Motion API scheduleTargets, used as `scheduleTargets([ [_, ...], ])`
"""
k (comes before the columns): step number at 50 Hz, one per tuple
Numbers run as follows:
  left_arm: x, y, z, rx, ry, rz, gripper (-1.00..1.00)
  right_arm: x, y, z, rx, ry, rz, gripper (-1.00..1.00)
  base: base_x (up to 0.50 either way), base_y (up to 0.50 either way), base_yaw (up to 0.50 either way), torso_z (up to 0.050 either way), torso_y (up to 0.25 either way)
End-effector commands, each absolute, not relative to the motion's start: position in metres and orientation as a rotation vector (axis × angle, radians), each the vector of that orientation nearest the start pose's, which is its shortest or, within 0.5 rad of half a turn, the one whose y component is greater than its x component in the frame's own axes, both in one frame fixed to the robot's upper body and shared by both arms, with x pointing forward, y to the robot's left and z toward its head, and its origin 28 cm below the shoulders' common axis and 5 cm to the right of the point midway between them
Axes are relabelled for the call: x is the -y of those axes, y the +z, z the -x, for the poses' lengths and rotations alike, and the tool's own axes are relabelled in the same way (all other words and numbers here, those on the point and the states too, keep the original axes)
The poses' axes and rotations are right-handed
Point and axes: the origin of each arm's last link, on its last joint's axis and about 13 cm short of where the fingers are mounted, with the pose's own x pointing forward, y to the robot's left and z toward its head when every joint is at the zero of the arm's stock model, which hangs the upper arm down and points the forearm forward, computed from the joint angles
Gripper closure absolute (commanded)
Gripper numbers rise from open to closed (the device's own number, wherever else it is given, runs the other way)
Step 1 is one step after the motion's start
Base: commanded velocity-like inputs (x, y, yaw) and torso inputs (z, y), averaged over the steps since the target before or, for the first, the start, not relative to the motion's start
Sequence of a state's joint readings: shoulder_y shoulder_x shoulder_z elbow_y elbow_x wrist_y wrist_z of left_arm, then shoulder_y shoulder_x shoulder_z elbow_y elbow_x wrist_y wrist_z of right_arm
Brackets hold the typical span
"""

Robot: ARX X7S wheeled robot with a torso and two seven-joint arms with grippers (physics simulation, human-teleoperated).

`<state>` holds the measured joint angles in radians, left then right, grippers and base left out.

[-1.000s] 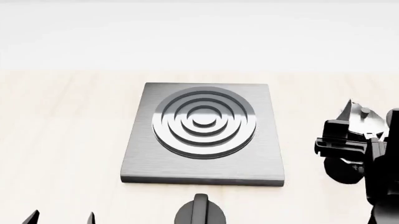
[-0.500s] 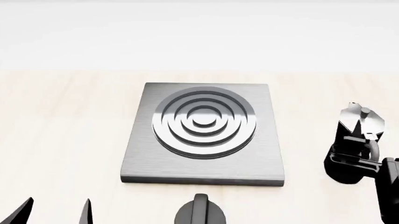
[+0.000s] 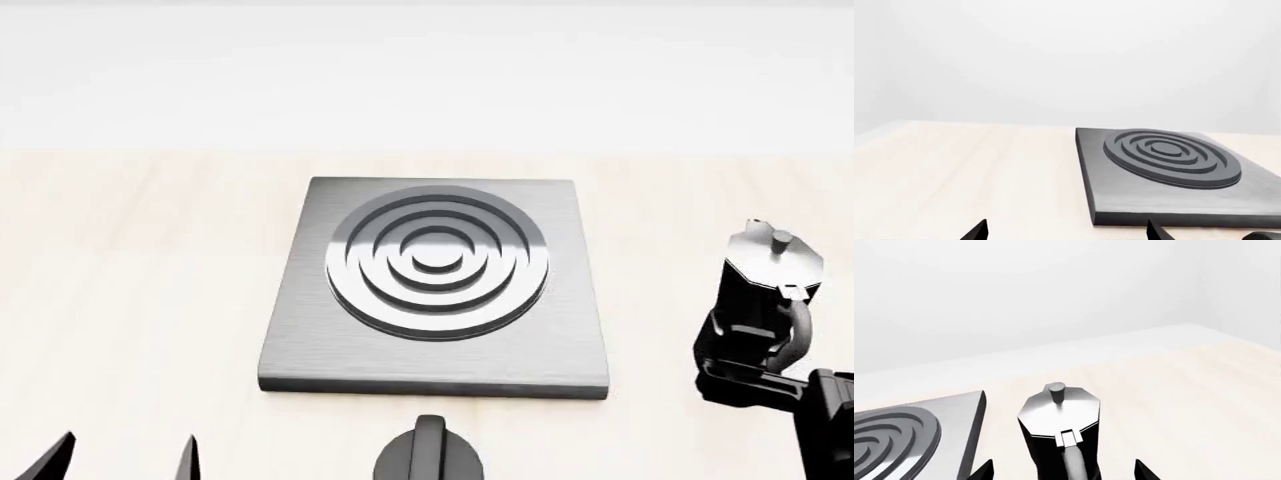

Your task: Put the moka pot on the stove.

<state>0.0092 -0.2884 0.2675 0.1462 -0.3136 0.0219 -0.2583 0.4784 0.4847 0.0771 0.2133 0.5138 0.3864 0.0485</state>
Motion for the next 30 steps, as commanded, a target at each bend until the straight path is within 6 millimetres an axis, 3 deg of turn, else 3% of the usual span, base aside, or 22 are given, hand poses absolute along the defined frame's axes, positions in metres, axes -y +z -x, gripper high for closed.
scheduleTargets([
  [1,-0.212,0.033,-0.202,0.065,-0.038,0.055,-1.00,0.243,0.105,-0.298,-0.064,-0.187,-0.100,-1.00,0.00,0.00,0.00,0.000,0.000],
  [13,-0.212,0.035,-0.202,0.068,-0.038,0.055,-1.00,0.237,0.093,-0.311,-0.108,-0.099,-0.122,-1.00,0.00,0.00,0.00,0.000,0.000],
  [30,-0.212,0.037,-0.202,0.071,-0.038,0.054,-1.00,0.244,0.084,-0.314,-0.130,-0.119,-0.125,-1.00,0.00,0.00,0.00,0.000,0.000],
])
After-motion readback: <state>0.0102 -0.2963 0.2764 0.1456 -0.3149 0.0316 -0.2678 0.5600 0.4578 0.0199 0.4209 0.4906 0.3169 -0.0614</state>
